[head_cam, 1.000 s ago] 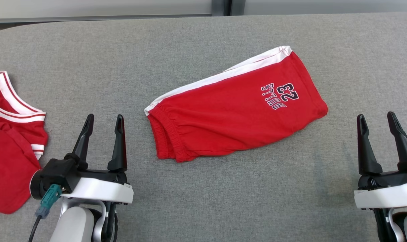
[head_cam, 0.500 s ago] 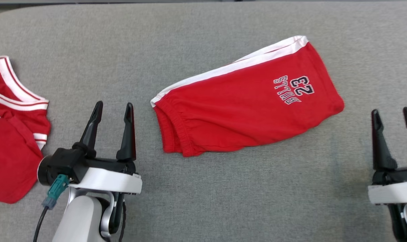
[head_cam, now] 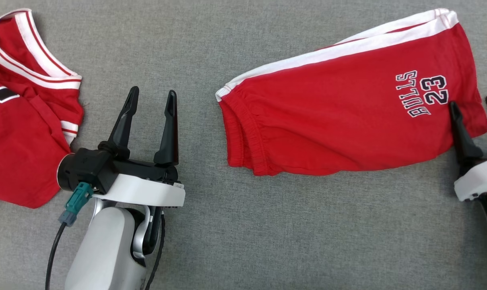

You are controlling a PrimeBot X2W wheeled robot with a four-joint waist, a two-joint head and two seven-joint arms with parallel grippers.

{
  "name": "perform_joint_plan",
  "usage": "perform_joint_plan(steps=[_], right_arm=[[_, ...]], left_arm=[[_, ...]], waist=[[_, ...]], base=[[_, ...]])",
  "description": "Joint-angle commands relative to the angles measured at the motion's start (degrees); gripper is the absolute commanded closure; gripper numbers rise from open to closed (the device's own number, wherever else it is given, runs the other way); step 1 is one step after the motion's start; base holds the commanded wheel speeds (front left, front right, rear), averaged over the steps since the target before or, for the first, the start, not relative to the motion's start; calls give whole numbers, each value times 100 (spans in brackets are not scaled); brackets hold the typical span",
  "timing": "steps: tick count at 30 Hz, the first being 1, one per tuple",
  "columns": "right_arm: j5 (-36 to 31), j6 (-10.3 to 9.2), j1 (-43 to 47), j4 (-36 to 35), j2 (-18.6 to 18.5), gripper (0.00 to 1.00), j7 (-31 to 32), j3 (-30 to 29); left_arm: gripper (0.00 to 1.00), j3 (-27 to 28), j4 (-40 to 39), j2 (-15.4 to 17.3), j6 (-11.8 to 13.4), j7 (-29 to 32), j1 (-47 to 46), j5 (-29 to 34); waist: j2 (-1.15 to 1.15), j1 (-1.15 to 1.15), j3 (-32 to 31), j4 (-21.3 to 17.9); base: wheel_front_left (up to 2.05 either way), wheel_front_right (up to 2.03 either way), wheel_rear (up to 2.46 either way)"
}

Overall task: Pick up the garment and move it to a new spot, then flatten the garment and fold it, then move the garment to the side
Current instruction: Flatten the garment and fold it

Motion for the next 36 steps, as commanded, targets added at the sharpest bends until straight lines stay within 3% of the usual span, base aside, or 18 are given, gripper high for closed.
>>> perform_joint_plan(steps=[1,5,6,7,8,17,27,36], right_arm=[[67,-12,-97,112,-52,0,147,60],[173,-12,-217,300,-93,0,588,190],[233,-12,-226,327,-77,52,688,216],[268,-12,-246,300,-62,67,716,232],[283,-12,-252,289,-68,100,781,233],[137,-13,29,-272,181,100,960,87],[211,-13,1314,-783,784,100,917,-413],[264,-13,1401,-822,863,100,853,-536]], left_arm=[[0,-5,20,10,-11,-9,-90,-15],[0,0,47,5,6,-10,-145,-38],[0,-3,52,7,10,-10,-142,-45],[0,-9,55,5,22,-10,-142,-51],[0,-13,56,6,28,-9,-148,-65],[0,103,147,6,54,-9,1,44],[0,291,323,18,-16,-9,501,115],[0,247,309,35,-37,-9,675,137]], waist=[[0,0,94,96],[0,0,89,83],[0,0,77,75],[0,0,68,64],[0,0,58,55],[0,0,-172,-204],[0,0,-792,-608],[0,0,-988,-684]], base=[[0,0,0],[0,0,0],[0,0,0],[0,0,0],[0,0,0],[0,0,0],[0,0,0],[0,0,0]])
